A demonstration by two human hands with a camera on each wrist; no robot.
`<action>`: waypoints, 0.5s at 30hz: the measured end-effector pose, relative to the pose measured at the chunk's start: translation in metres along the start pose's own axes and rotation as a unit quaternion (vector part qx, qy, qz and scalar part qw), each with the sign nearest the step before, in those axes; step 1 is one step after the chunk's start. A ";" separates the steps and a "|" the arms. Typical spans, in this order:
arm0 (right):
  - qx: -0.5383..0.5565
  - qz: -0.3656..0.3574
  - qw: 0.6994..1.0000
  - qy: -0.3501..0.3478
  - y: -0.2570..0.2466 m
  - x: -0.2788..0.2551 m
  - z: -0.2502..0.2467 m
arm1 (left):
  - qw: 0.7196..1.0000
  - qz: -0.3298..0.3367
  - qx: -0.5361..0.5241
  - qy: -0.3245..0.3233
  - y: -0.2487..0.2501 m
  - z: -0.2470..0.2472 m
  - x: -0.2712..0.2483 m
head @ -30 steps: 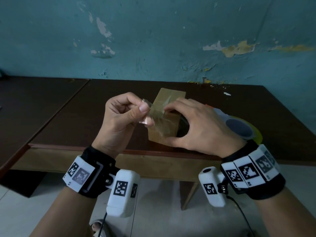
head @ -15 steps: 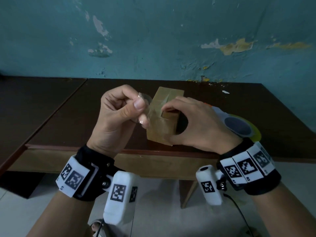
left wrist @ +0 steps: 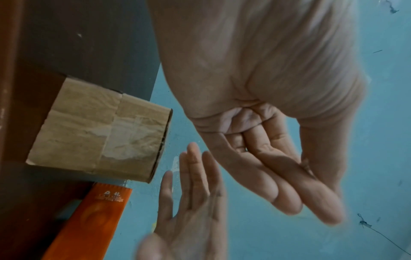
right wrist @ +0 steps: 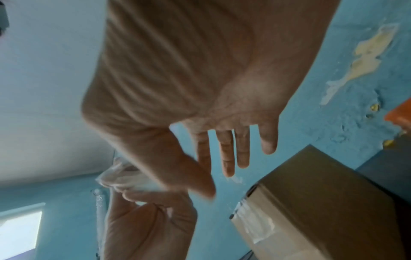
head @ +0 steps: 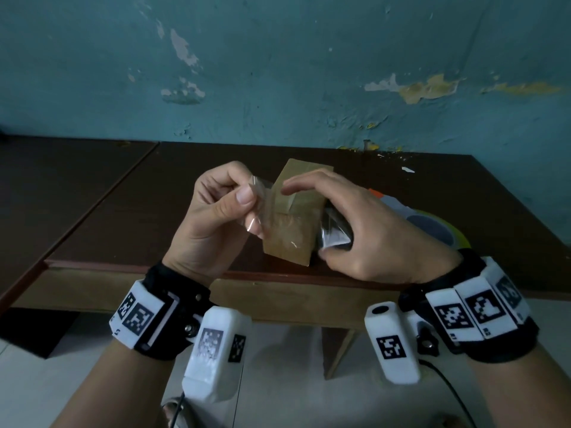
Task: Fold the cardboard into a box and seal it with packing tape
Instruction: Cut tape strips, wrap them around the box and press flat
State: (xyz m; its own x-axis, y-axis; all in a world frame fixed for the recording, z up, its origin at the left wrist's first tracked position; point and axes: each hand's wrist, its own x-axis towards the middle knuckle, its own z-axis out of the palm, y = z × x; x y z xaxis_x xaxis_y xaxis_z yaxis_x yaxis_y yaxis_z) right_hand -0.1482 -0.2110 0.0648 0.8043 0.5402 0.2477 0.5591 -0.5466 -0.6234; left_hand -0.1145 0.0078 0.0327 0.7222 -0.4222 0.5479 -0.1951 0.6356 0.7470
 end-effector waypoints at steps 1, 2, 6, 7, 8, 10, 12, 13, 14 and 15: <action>0.041 -0.007 0.999 0.009 -0.002 0.000 0.000 | 1.000 0.002 -0.003 -0.002 0.000 0.000 0.001; 0.076 -0.016 0.997 0.016 -0.004 -0.001 0.001 | 1.000 0.005 -0.008 -0.005 -0.001 0.000 0.001; 0.164 -0.029 0.986 0.031 -0.009 -0.003 0.001 | 1.000 0.017 0.006 -0.003 0.002 -0.004 0.001; 0.189 -0.019 0.981 0.034 -0.010 -0.004 0.000 | 1.000 0.019 0.009 0.002 0.003 -0.006 0.001; 0.217 -0.007 0.975 0.035 -0.009 -0.005 -0.001 | 1.000 0.023 0.003 0.007 0.005 -0.008 0.001; 0.273 0.009 0.961 0.040 -0.007 -0.006 -0.003 | 0.999 0.034 -0.017 0.009 0.008 -0.014 0.000; 0.315 0.017 0.947 0.057 -0.004 -0.006 -0.005 | 0.999 0.032 0.002 0.029 0.010 -0.019 -0.002; 0.332 0.019 0.941 0.063 -0.004 -0.006 -0.006 | 0.998 0.026 0.020 0.046 0.010 -0.021 -0.003; 0.345 0.023 0.936 0.068 -0.004 -0.005 -0.006 | 0.997 0.021 0.033 0.064 0.010 -0.023 -0.004; 0.351 0.031 0.933 0.076 -0.005 -0.005 -0.006 | 0.996 0.016 0.042 0.081 0.010 -0.025 -0.005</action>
State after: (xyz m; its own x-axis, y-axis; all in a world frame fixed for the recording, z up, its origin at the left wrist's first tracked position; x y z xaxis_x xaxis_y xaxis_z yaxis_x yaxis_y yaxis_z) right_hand -0.1539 -0.2145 0.0711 0.8802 0.3946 0.2638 0.2832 0.0095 -0.9590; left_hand -0.1031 0.0323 0.0278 0.8105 -0.2886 0.5098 -0.2700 0.5882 0.7623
